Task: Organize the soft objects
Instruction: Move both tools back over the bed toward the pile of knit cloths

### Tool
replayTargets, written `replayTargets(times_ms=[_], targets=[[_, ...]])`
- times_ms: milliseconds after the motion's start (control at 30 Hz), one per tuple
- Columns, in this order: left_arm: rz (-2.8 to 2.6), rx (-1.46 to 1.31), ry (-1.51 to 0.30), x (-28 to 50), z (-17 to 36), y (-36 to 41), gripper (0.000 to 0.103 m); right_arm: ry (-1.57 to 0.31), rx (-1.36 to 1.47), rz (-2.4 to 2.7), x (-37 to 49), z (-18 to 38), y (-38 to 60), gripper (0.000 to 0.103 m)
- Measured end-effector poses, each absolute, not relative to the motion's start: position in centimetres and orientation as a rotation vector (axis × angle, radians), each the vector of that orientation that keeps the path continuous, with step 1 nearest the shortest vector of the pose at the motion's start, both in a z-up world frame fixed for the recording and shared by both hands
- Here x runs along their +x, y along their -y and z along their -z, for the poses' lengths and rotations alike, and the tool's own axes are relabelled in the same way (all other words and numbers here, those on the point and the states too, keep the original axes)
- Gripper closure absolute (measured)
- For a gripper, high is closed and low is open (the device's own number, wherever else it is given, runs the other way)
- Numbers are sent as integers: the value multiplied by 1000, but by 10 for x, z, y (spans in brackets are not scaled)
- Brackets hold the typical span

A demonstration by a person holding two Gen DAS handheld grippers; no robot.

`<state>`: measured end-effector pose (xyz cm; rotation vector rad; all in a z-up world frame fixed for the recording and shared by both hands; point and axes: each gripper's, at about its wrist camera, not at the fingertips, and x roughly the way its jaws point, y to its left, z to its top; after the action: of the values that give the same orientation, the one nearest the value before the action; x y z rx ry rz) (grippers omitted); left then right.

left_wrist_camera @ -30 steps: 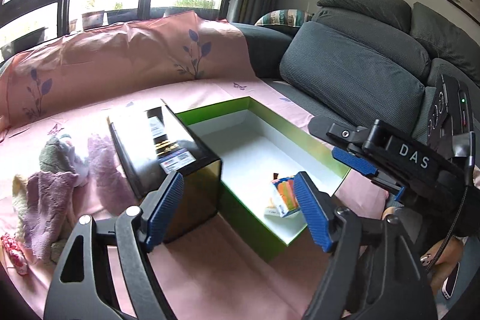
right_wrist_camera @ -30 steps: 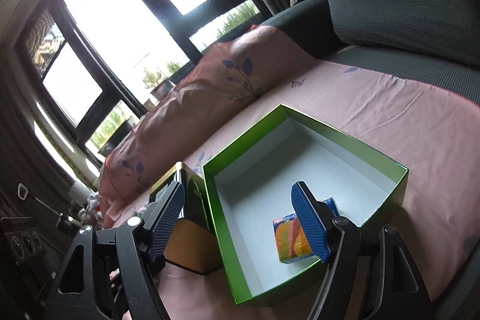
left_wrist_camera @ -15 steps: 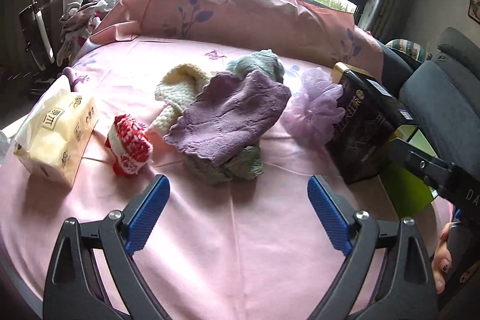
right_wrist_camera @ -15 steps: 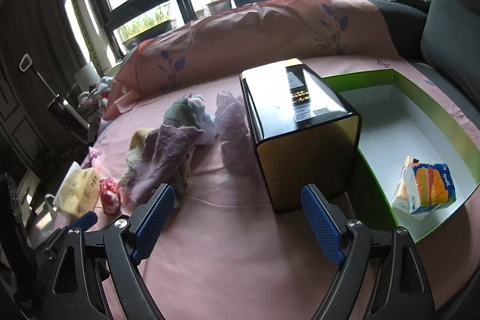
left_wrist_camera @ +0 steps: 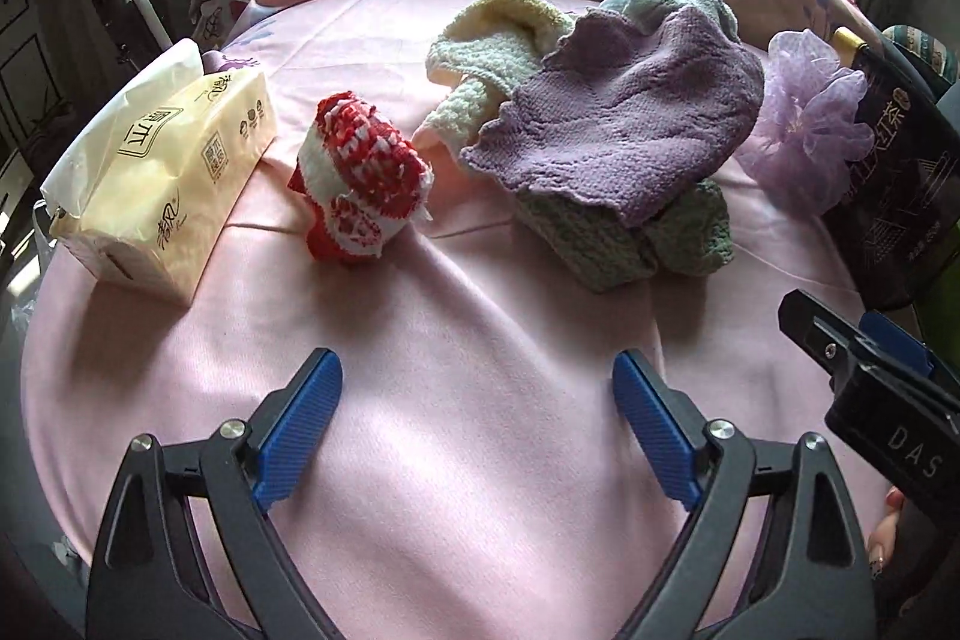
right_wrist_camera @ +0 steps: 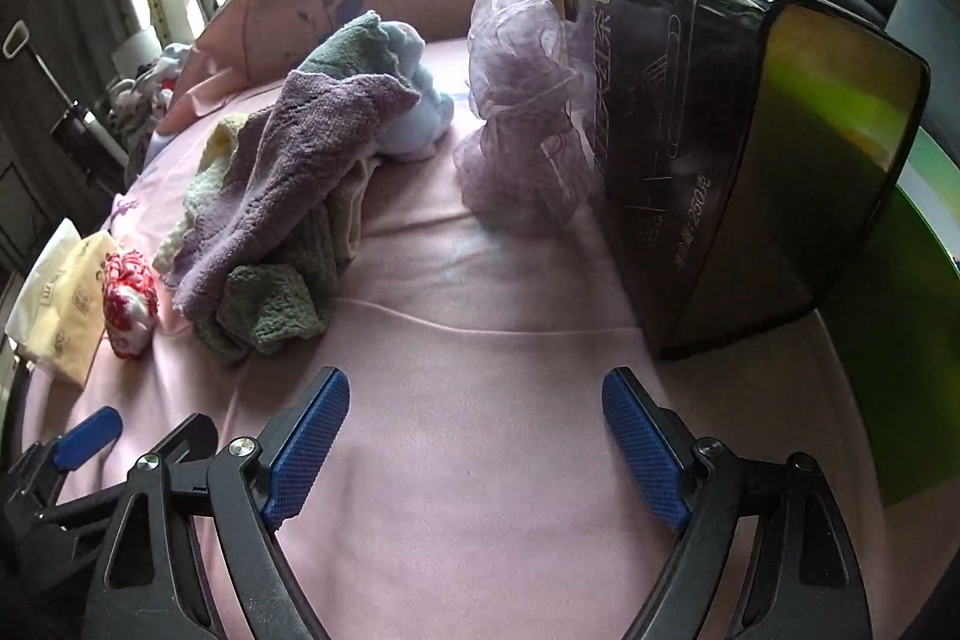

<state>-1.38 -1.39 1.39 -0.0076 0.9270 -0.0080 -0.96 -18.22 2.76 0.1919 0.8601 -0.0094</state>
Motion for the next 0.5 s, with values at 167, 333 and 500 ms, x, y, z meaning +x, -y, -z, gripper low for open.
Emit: replayTargets(times_ms=[167,333,500], targets=[[-36,16,-922,-11,-7,11,1,-853,156,26,-8,-22,175,8],[-34,37,-911,-12,-6,11,1,-870,151,4,-5,-20,174,0],[-28,44,-904,-11,-7,13,1,-875,142,9,-3,-19,170,0]])
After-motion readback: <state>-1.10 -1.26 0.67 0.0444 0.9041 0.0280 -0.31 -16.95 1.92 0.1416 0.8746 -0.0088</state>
